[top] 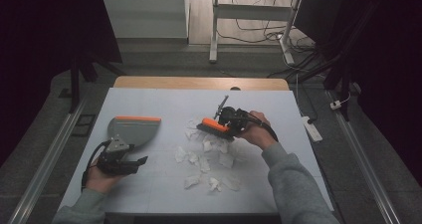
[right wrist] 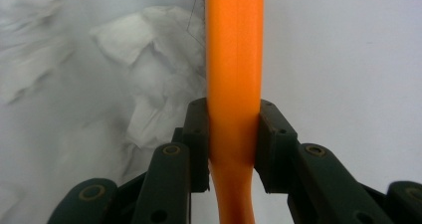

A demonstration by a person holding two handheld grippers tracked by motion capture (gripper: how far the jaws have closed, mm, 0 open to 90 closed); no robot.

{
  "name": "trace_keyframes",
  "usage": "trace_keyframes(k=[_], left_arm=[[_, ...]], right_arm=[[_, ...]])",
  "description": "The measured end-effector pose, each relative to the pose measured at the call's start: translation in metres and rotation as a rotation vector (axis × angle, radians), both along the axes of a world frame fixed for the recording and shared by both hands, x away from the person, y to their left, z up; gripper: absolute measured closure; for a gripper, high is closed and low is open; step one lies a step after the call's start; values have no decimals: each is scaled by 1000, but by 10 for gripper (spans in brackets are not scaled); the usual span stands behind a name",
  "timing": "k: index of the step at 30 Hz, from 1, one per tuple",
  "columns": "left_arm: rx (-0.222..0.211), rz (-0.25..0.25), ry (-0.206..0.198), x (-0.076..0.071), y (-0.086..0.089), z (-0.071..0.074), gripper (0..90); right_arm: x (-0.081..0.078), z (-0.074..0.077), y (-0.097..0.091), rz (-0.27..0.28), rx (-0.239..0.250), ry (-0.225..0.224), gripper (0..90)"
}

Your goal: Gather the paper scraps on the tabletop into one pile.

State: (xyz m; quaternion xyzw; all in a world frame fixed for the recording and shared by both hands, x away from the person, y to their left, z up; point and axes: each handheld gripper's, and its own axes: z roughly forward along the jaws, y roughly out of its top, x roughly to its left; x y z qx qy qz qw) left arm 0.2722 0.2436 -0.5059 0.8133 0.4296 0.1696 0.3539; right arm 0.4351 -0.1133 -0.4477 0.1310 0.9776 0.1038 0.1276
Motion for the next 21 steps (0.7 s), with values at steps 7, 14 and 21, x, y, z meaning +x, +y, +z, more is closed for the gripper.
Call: trace_keyframes(k=[7, 14, 21], left_arm=[[1, 1, 0, -1, 0, 0, 315], [0, 3, 3, 0, 0, 0, 315], [-8, 2, 1, 0, 2, 0, 315]], right_arm=[[-10, 15, -15, -46, 101, -54, 703], [10, 20, -12, -113, 141, -121, 702], [45, 4, 20, -110, 75, -139, 702]])
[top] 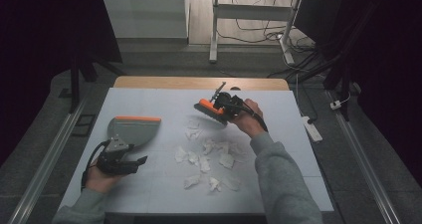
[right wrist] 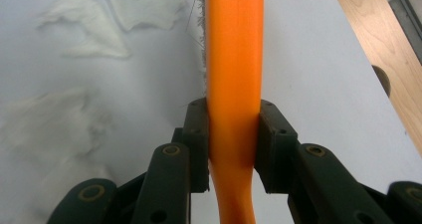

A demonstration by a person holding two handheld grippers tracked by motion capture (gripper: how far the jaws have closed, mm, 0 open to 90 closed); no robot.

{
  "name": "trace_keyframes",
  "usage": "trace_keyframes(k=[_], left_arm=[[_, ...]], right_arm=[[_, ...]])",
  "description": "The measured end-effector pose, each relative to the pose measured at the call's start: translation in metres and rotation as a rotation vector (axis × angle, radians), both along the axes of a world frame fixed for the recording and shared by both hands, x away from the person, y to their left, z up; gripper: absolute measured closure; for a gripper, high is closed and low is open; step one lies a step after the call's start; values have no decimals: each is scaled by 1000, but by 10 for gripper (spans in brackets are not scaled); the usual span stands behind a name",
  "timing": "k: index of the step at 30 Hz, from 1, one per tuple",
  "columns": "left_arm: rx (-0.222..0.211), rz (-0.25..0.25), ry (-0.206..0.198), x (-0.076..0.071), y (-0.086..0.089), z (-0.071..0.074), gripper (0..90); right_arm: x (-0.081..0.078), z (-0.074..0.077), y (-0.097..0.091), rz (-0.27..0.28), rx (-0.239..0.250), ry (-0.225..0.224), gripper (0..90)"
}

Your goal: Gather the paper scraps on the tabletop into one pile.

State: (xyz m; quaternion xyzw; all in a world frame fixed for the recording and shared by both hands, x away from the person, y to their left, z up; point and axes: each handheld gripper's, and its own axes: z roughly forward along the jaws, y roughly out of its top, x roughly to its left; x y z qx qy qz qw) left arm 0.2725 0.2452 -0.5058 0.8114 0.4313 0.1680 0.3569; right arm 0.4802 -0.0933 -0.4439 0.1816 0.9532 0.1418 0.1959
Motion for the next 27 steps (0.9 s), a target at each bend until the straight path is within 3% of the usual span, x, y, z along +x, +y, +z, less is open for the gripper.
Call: trace_keyframes(k=[7, 12, 14, 21, 27], left_arm=[[-11, -1, -1, 0, 3, 0, 316], [-16, 5, -4, 0, 4, 0, 316], [-15, 8, -6, -1, 4, 1, 316], [-4, 5, -5, -1, 2, 0, 314], [-3, 6, -3, 0, 2, 0, 314]], right_arm=[[19, -12, 29, 28, -35, 1, 703], [21, -13, 49, 67, -105, 29, 704], [20, -14, 55, 74, -109, 44, 705], [1, -14, 59, 145, -155, 63, 708], [-31, -12, 57, 239, -199, 95, 709]])
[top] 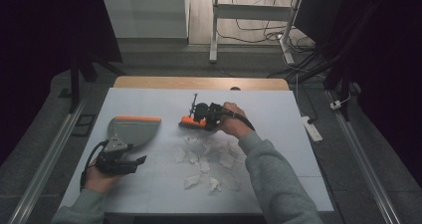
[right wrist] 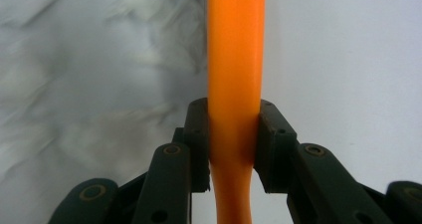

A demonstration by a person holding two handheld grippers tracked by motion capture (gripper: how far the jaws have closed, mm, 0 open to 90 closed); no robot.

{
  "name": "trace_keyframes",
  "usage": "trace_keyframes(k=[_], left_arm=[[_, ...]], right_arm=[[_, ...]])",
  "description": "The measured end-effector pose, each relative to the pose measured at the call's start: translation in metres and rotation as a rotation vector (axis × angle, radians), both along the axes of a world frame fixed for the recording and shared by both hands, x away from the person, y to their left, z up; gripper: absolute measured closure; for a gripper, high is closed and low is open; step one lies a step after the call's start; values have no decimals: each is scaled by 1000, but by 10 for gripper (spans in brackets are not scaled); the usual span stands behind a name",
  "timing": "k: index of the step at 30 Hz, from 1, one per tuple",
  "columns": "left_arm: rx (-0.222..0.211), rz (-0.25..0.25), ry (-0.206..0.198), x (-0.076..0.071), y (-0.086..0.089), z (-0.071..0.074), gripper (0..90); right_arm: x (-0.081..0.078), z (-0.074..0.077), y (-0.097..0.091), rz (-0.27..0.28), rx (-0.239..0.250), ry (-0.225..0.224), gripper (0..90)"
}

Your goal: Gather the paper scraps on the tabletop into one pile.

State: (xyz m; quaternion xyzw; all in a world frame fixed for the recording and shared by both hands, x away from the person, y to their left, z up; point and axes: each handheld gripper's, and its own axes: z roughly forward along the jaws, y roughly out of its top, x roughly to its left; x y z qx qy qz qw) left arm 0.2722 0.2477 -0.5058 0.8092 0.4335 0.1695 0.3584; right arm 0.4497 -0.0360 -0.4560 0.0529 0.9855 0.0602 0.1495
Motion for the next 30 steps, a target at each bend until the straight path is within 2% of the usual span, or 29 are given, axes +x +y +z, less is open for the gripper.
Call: trace_keyframes(k=[2, 4, 7, 9, 12, 17, 20, 24, 30], left_arm=[[1, 0, 2, 0, 0, 0, 315], [2, -1, 2, 0, 0, 0, 315], [3, -2, 2, 0, -1, 0, 315], [5, -1, 3, 0, -1, -1, 315], [5, 1, 3, 0, -1, 0, 314], [2, 5, 3, 0, 0, 0, 315], [0, 7, 5, 1, 1, -1, 315], [4, 8, 4, 0, 0, -1, 315], [-2, 10, 4, 0, 1, 0, 316]], right_arm=[[-9, 1, -3, 51, -9, -5, 708], [-22, 2, -8, 82, -20, 8, 708], [-34, 6, -15, 101, -23, 30, 707], [-39, 9, -19, 99, 7, 17, 707], [-38, 21, -30, 49, 97, -20, 707], [-33, 35, -48, -36, 249, -32, 706], [-32, 37, -58, -84, 311, -23, 706], [-34, 36, -65, -100, 327, -16, 706], [-40, 45, -78, -133, 409, 17, 706]])
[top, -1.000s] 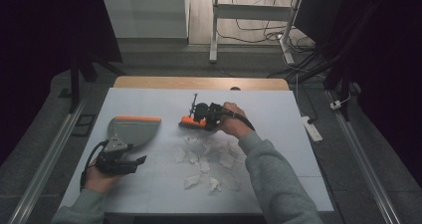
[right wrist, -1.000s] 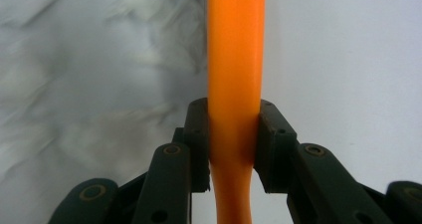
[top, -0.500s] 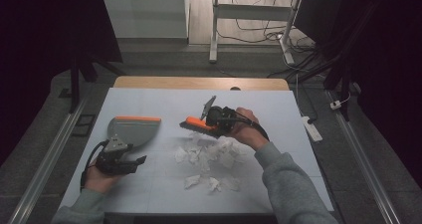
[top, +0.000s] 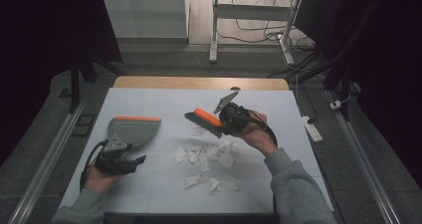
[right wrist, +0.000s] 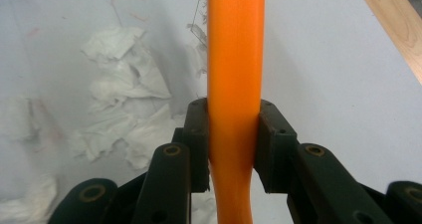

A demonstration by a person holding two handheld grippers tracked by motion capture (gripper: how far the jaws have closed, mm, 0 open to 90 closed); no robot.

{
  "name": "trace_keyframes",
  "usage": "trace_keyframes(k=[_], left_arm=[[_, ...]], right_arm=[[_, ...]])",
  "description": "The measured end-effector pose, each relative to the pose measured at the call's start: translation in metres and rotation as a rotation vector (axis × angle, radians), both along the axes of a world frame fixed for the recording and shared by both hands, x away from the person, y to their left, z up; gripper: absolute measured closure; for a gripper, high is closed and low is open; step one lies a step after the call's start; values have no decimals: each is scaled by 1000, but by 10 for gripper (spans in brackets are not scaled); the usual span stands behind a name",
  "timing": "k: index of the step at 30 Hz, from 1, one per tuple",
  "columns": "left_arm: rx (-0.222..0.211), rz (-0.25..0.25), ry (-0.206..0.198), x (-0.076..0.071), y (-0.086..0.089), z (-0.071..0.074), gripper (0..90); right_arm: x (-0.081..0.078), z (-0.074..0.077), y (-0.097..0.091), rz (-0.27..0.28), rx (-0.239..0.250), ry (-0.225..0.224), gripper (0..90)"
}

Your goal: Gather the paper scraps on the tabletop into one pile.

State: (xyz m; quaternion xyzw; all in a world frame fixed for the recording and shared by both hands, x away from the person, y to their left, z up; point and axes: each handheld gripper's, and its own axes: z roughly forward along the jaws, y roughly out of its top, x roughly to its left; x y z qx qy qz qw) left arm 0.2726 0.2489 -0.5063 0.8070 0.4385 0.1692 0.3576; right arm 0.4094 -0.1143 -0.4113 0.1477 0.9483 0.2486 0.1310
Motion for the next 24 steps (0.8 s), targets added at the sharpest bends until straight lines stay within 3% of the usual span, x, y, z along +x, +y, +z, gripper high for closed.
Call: trace_keyframes(k=[6, 9, 11, 14, 18, 21, 24], left_arm=[[0, -1, -1, 0, 0, 0, 316], [1, -1, 0, 0, 0, 0, 316], [0, 0, 0, 0, 1, 0, 316], [-2, 1, -1, 0, 1, 0, 317], [2, -1, -1, 0, 0, 0, 317], [2, 1, -3, 0, 0, 0, 317], [-3, 5, -4, -1, 2, 1, 317]], right_arm=[[-13, 13, -8, 5, 37, 13, 706], [-21, 16, -5, 6, 28, 39, 705], [-25, 15, -2, 12, 4, 61, 705], [-33, 10, 7, 32, -82, 105, 705], [-41, 1, 16, 40, -105, 144, 705], [-45, -4, 26, 34, -93, 146, 705], [-46, -6, 37, 19, -28, 185, 705]])
